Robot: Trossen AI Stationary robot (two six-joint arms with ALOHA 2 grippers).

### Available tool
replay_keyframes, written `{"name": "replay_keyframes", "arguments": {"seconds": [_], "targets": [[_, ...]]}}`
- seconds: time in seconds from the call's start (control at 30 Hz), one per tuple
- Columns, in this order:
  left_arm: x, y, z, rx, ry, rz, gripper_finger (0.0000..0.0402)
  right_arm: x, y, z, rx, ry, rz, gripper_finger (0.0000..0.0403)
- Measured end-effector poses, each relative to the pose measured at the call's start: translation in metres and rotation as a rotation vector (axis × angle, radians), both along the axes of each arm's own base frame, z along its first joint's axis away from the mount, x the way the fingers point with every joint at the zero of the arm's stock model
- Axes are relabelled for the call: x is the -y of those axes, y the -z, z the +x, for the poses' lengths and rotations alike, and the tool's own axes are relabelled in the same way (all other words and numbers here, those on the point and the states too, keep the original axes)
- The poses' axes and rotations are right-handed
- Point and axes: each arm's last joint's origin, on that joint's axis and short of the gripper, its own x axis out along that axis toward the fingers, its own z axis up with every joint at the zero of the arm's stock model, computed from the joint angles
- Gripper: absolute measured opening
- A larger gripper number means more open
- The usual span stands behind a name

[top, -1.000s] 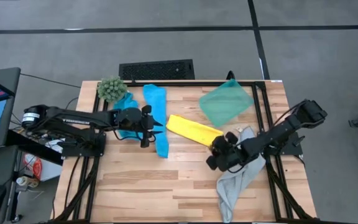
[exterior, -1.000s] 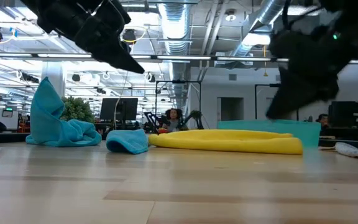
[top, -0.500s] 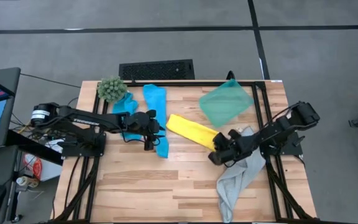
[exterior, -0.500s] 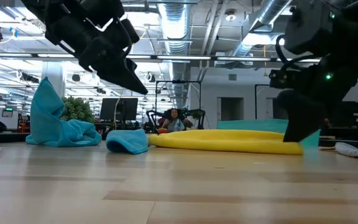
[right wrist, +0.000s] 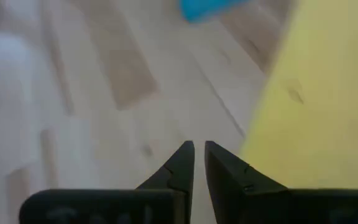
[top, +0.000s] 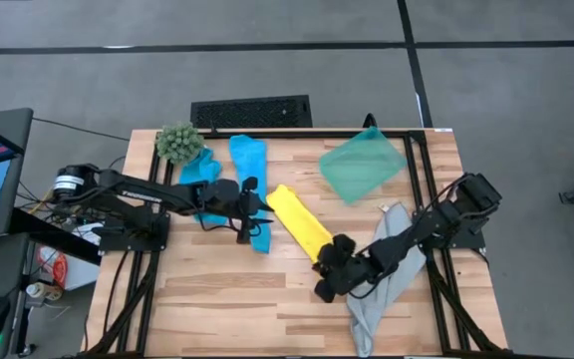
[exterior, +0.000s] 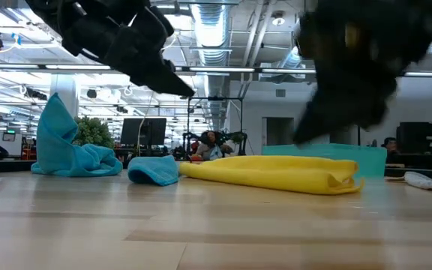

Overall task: Fold microfiber towels
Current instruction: Fold the yellow towel

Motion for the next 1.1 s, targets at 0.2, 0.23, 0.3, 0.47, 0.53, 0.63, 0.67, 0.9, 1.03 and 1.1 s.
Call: {"name": "replay_keyframes", "arguments": {"seconds": [0.2,0.23,0.3,0.47,0.53,0.63,0.67,0.9,1.03,1.1], "targets": [[0.004,0.022,0.023,0.070,0.054,0.006,0.0134,0.022,-0.014,-0.002,-0.115,0.035,-0.286,0.0064],[0.005,0.026,0.027,0.084,0.054,0.008,0.0134,0.028,-0.012,-0.004,-0.152,0.051,-0.301,0.0064],[0.004,0.037,0.035,0.084,0.052,-0.001,0.0134,0.040,-0.004,-0.011,-0.231,0.077,-0.319,0.0064],[0.003,0.059,0.051,0.014,0.031,0.005,0.0134,0.052,0.018,-0.021,-0.291,0.111,-0.263,0.0064],[0.001,0.067,0.056,-0.022,0.007,0.028,0.0134,0.051,0.028,-0.022,-0.280,0.119,-0.208,0.0064],[-0.004,0.075,0.061,-0.077,-0.022,0.056,0.0134,0.044,0.038,-0.022,-0.265,0.106,-0.138,0.0064],[-0.007,0.076,0.064,-0.089,-0.028,0.061,0.0134,0.039,0.039,-0.020,-0.241,0.102,-0.111,0.0064],[-0.021,0.084,0.071,-0.190,-0.048,0.080,0.0134,0.010,0.034,-0.017,-0.091,0.061,0.012,0.0064],[-0.022,0.080,0.073,-0.190,-0.021,0.089,0.0134,0.004,0.020,-0.016,-0.011,0.008,-0.013,0.0064],[-0.022,0.078,0.072,-0.186,-0.001,0.116,0.0134,0.007,0.011,-0.014,0.032,0.009,-0.091,0.0064]]}}
